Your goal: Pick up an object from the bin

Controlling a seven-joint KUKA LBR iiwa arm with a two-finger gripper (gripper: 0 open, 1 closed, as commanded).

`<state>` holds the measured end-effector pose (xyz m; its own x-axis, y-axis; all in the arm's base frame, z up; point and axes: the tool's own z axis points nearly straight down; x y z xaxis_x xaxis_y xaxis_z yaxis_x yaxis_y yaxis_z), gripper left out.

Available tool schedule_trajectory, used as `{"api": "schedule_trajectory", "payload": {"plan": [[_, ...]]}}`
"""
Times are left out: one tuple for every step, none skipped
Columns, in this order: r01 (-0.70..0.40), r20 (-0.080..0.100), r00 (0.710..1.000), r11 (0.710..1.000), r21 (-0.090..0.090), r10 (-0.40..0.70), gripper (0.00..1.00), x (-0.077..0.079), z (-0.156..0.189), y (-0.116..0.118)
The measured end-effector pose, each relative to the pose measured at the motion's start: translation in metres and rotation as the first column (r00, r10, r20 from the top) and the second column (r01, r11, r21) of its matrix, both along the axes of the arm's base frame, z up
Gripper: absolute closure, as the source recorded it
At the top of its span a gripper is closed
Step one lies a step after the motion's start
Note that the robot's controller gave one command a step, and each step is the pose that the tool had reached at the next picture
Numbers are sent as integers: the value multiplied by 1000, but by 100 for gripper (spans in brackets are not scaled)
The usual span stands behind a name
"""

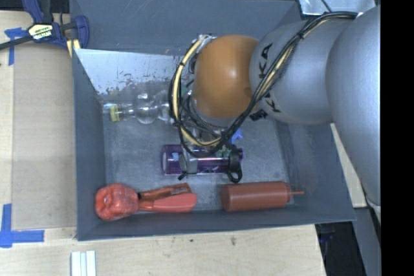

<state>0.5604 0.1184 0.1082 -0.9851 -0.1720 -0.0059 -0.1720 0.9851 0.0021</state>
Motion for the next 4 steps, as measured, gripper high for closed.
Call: {"api": "schedule_trajectory", "payload": {"plan": [[102, -2, 995, 995, 1, -102, 0, 4, -14, -4], [-72, 2, 997, 997, 4, 72, 0, 1, -16, -1], [-140, -4, 990, 990, 8, 140, 100, 11, -21, -14], [-142, -5, 990, 990, 2, 142, 0, 9, -27, -18]]}}
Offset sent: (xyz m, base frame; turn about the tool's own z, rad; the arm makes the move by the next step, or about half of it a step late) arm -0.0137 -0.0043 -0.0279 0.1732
